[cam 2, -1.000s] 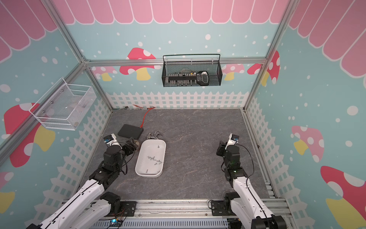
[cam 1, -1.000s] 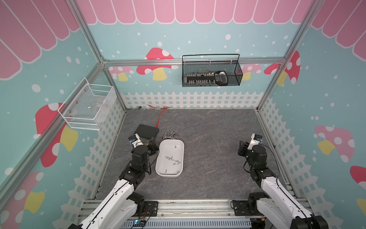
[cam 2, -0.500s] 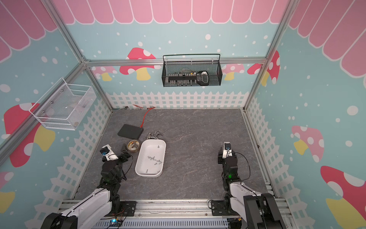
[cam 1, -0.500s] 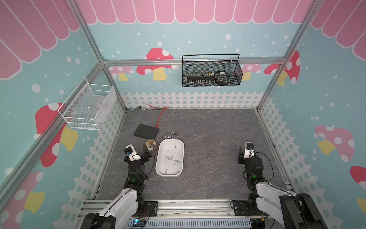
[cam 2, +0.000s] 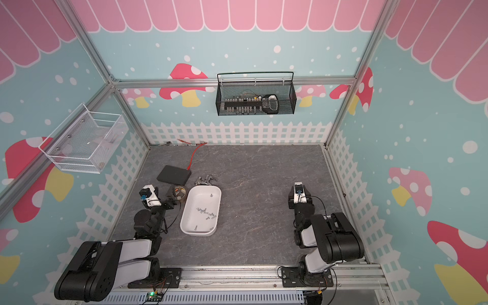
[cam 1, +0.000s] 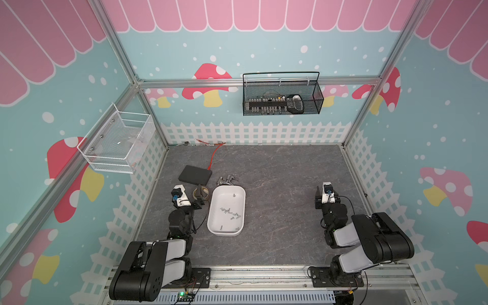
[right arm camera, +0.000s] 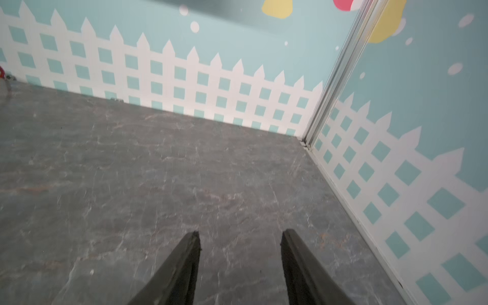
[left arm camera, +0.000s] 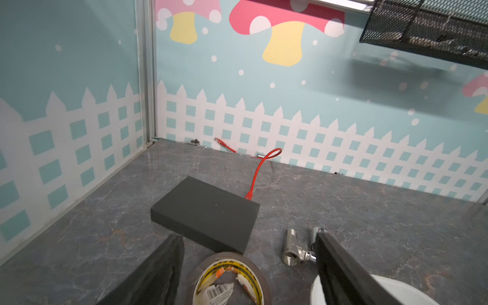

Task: Put the screws on the desktop into the storage box
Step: Reset both arms

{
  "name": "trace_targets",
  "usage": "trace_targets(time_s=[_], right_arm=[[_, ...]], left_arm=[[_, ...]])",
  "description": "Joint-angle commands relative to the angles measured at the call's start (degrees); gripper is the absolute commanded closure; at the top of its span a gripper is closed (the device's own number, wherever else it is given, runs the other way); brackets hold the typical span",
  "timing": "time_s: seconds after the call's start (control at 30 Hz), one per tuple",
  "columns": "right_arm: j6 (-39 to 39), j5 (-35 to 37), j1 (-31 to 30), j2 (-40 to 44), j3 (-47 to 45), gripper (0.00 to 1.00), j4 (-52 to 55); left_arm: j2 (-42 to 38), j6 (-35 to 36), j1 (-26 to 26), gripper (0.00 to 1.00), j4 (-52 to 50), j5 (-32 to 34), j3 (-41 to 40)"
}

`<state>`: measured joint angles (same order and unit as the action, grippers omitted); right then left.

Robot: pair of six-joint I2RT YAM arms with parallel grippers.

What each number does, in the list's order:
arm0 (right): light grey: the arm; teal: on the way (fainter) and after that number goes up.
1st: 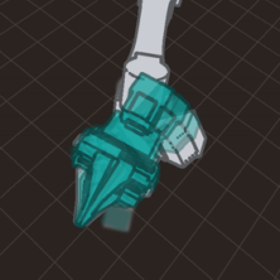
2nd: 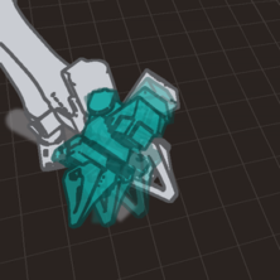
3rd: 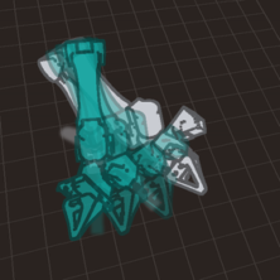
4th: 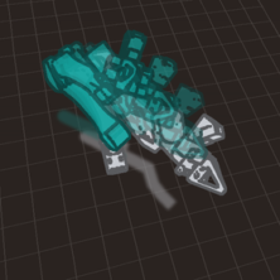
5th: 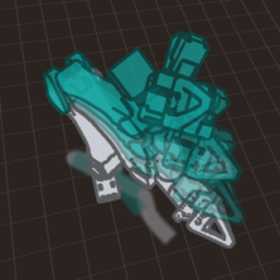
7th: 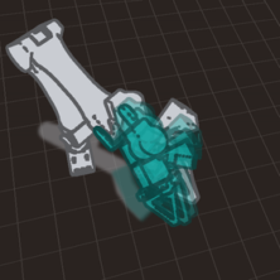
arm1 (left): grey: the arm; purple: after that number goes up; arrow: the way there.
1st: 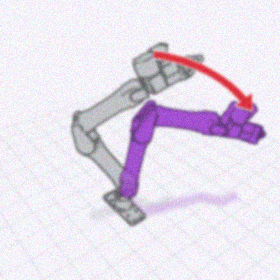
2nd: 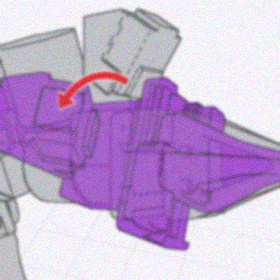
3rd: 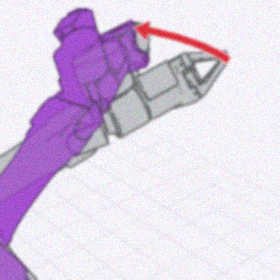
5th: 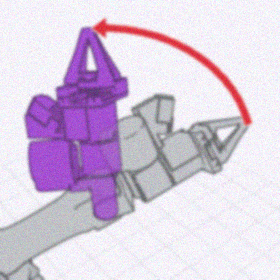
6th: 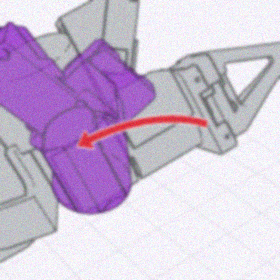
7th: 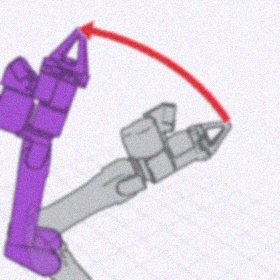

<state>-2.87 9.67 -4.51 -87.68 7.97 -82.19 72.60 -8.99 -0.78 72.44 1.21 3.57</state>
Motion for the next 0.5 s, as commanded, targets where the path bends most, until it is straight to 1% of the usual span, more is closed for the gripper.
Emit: trace_targets(time_s=[0.0, 0.03, 0.07, 0.1, 0.13, 0.17, 0.2, 0.23, 0.27, 0.3, 0.33, 0.4, 0.47], right_arm=[[-0.04, -1.26, 0.56, 0.23, 0.96, 0.42, 0.36], [0.26, -1.36, 0.65, 0.86, 1.33, 0.41, 2.53], [0.08, -1.2, 0.65, 0.27, 1.12, 0.4, 1.17], [0.0, -1.27, 0.65, -0.13, 0.92, 0.33, -0.16], [0.1, -1.2, 0.65, 0.08, 1.01, 0.13, 0.53], [0.35, -1.14, 0.65, 0.58, 1.42, 0.02, 2.2], [0.41, -0.93, 0.76, 0.46, 1.58, 0.01, 2.13], [0.63, -0.91, 0.82, 0.19, 1.54, 0.01, 1.71], [0.68, -0.97, 0.91, 0.32, 1.74, 0.01, 2.2], [0.79, -1.3, 1.06, 0.42, 1.98, 0.01, 2.92], [1.0, -1.74, 1.33, 0.38, 2.22, 0.01, 3.38], [1.25, -2.29, 1.69, 0.51, 2.4, 0.01, 4.05], [1.38, -2.09, 1.7, 0.5, 2.49, 0.01, 4.15]], left_arm=[[4.41, 3.46, -0.19, 0.21, 4.85, -2.52, 1.95], [6.13, 3.81, -0.22, 0.21, 6.16, -2.53, 2.26], [6.96, 4.39, -0.49, 0.22, 6.05, -2.59, 2.55], [7.16, 4.59, -0.8, 0.21, 6.07, -2.51, 2.69], [7.45, 4.96, -1.05, 0.21, 7.06, -2.8, 2.34], [8.22, 5.6, -1.68, 0.2, 9.37, -2.88, 1.54], [9.43, 6.29, -2.39, 0.19, 12.35, -2.64, 0.8], [11.13, 7.63, -3.34, 0.05, 15.61, -3.15, 0.3], [13.64, 10.26, -5.15, 0.01, 17.75, -4.09, 0.14], [15.79, 12.24, -6.59, 0.01, 20.97, -2.88, 0.06], [16.53, 11.54, -6.63, 0.01, 23.67, -0.94, -1.05], [14.7, 9.3, -5.71, 0.01, 19.52, 0.92, -0.06], [14.39, 6.55, -2.93, 0.01, 12.81, -0.81, 3.46]])
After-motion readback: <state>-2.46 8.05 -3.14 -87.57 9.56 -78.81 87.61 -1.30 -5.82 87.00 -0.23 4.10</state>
